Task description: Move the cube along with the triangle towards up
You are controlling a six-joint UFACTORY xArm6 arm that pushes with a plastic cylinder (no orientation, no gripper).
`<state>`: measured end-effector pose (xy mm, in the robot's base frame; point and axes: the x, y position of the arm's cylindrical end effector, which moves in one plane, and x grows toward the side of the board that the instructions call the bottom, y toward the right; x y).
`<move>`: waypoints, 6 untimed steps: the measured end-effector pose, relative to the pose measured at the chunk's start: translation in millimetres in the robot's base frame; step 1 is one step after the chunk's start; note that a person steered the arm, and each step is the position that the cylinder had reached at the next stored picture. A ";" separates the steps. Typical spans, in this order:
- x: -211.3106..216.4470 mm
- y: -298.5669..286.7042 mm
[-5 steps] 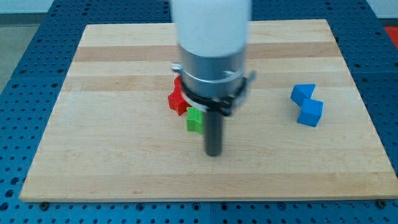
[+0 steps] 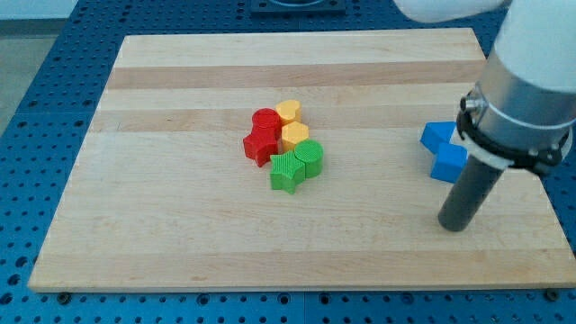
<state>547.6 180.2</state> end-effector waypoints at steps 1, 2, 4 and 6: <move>-15.0 17.5; -36.7 17.5; -81.3 17.5; -102.7 25.9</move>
